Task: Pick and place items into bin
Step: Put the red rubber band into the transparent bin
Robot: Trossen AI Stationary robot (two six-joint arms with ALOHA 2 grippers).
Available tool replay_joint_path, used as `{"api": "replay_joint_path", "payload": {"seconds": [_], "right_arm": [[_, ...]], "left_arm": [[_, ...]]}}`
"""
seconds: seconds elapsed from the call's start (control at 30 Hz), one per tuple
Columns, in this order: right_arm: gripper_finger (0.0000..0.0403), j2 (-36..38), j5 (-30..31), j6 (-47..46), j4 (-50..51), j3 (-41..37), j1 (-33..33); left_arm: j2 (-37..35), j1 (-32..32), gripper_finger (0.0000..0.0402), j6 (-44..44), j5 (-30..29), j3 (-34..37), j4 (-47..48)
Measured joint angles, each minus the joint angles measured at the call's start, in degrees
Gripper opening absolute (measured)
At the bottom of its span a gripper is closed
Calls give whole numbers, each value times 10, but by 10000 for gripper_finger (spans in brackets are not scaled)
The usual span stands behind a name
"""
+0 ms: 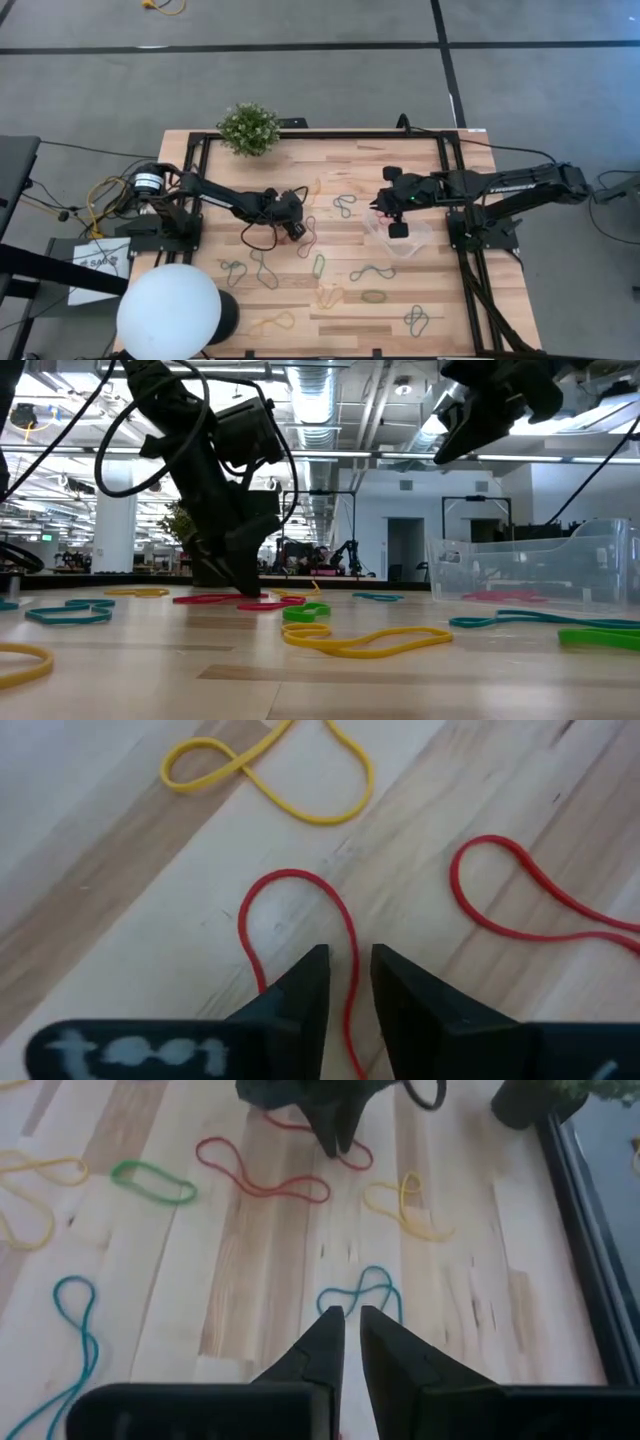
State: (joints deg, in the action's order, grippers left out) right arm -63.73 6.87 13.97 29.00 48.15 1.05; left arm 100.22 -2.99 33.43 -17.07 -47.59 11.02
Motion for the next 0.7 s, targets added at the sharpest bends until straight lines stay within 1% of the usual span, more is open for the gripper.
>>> {"api": "replay_joint_path", "payload": {"seconds": [0.1,0.17,0.27,0.4,0.53,0.6,0.7], "right_arm": [[33,-4,7,0,1,0,-1],[33,-4,8,0,0,0,-1],[33,-4,8,0,1,0,-1],[33,-4,8,-6,-4,0,-1],[34,-9,8,-9,-45,1,-1],[35,-16,7,-3,-62,1,-1],[45,-39,7,14,-90,1,-1]], "left_arm": [[0,-7,23,-3,9,0,7],[0,-13,8,-6,20,0,8],[-1,-19,2,-25,43,-4,6],[-9,-19,0,-67,65,-29,15],[-55,-18,0,-142,68,-83,22],[-76,-18,0,-179,67,-106,47],[-110,-17,0,-221,65,-147,65]]}}
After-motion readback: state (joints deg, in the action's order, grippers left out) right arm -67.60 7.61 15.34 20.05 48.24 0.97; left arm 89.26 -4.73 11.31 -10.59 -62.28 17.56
